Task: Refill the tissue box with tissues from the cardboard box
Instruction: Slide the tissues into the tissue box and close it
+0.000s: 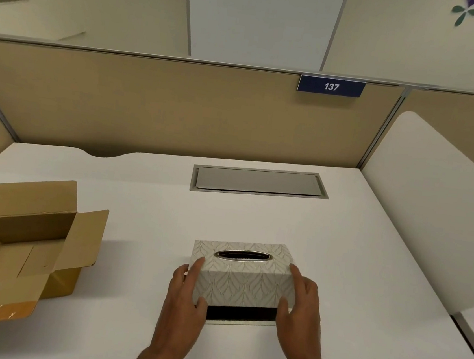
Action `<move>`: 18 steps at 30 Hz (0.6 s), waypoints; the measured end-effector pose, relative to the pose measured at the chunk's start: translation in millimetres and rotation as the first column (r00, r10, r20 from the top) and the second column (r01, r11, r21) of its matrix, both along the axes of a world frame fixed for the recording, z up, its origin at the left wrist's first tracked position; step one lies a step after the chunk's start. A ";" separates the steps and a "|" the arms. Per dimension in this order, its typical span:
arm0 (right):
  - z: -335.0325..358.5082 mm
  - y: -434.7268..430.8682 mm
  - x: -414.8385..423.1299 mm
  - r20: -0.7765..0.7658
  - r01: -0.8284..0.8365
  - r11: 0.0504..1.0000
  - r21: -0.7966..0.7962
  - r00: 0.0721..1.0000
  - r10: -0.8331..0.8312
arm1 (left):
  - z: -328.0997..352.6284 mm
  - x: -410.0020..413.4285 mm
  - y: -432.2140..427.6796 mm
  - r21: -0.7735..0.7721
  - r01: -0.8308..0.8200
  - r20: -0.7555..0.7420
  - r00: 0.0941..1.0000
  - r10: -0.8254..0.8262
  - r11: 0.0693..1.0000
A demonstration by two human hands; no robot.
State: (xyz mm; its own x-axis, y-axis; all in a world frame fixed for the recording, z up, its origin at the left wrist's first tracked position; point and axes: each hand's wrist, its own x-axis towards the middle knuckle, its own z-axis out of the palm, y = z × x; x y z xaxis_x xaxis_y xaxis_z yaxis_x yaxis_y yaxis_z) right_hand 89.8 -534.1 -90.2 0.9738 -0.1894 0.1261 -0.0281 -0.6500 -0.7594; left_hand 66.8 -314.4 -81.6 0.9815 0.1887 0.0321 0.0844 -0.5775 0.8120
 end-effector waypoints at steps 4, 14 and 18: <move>-13.1 -1.3 -14.8 0.006 -0.002 1.000 -0.011 1.000 0.002 | -12.0 -11.5 -1.4 0.029 0.003 -0.003 1.000 -0.003 1.000; -31.8 -3.0 -37.2 -0.050 -0.006 0.999 -0.032 0.999 0.005 | -29.2 -31.3 -3.2 0.102 -0.002 -0.035 0.999 0.005 0.995; -21.7 -3.2 -39.0 -0.081 -0.027 0.998 -0.057 0.996 0.022 | -23.1 -35.5 -1.1 0.151 0.031 -0.073 0.997 -0.020 0.988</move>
State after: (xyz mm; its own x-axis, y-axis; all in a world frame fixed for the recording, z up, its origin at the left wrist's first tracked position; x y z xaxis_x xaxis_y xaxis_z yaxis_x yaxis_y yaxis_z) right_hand 50.9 -537.3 -111.9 0.9855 -0.1598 0.0570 -0.0710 -0.6938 -0.7166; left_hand 31.3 -315.5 -104.7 0.9868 0.1617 -0.0113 0.1223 -0.6964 0.7071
